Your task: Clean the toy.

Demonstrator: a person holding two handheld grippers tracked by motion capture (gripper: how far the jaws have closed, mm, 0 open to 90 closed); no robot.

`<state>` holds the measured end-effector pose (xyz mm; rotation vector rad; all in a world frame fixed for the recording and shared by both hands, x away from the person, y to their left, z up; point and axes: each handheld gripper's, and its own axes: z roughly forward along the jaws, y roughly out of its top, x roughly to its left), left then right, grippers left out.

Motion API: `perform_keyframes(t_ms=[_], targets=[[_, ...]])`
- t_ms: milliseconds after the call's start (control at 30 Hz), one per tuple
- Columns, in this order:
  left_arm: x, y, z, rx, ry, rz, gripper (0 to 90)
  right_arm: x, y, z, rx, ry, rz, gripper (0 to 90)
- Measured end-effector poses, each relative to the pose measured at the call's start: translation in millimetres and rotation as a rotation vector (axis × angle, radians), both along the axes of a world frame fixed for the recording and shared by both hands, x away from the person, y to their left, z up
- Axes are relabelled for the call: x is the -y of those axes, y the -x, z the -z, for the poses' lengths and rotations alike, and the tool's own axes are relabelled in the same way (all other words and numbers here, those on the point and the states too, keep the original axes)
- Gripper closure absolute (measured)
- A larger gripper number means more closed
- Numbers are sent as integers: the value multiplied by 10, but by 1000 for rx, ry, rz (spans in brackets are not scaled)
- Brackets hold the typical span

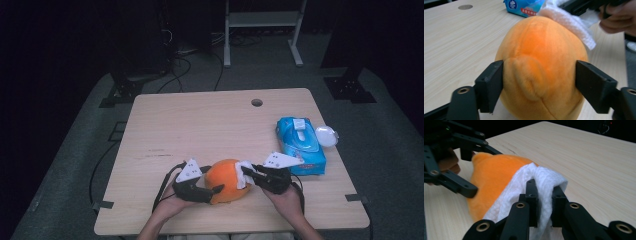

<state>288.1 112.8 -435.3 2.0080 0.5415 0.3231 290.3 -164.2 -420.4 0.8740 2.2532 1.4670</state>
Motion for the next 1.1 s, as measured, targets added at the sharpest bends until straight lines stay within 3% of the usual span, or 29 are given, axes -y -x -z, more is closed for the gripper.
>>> perform_keyframes(t_ms=[67, 133, 167, 200, 233, 267, 300, 333, 433, 600, 700, 767, 800, 833, 900, 933, 967, 1033, 1067, 1100], targets=[[38, 26, -16, 17, -14, 4, 284, -110, 82, -59, 24, -19, -58, 790], [37, 28, -20, 19, -19, 6, 278, -151, 103, -72, 44, 0, -68, 790], [4, 2, -19, -1, 8, -5, 255, -173, 110, -70, 52, 25, -69, 791], [4, 2, -19, -1, 8, -5, 209, -151, 89, -57, 44, 16, -69, 792], [-17, -31, -23, -36, 29, -30, 209, -151, 89, -57, 44, 16, -69, 792], [-34, -65, -24, -74, 48, -56, 132, -98, 53, -36, 37, 17, -48, 792], [-48, -83, -19, -94, 61, -60, 132, -98, 53, -36, 37, 17, -48, 792], [-54, -78, -14, -93, 65, -39, 241, -46, 24, -32, 13, -8, -27, 792], [44, 6, -14, -23, 7, -10, 307, -111, 56, -47, 20, -20, -41, 791], [41, 34, -27, 3, -15, 4, 342, -224, 119, -94, 62, 0, -96, 792], [37, 38, -23, 9, -9, 5, 372, -150, 70, -96, 59, 17, -51, 794], [79, 52, -39, 25, -20, 10, 376, -79, 23, -91, 32, -6, -1, 794], [107, 70, -51, 41, -42, 15, 377, -112, 52, -104, 53, 9, -9, 793], [158, 117, -63, 85, -79, 28, 377, -156, 92, -123, 72, 15, -25, 793], [213, 165, -67, 117, -117, 38, 380, -257, 157, -159, 85, 2, -86, 791], [213, 165, -67, 117, -117, 38, 382, -257, 157, -159, 85, 2, -86, 791], [242, 194, -80, 142, -149, 40, 382, -351, 206, -183, 117, 28, -129, 790], [238, 192, -82, 142, -146, 41, 383, -367, 209, -191, 127, 46, -127, 791], [222, 181, -73, 122, -109, 43, 384, -307, 168, -205, 110, 46, -105, 793], [221, 179, -70, 119, -100, 47, 383, -257, 136, -206, 102, 42, -77, 793]])
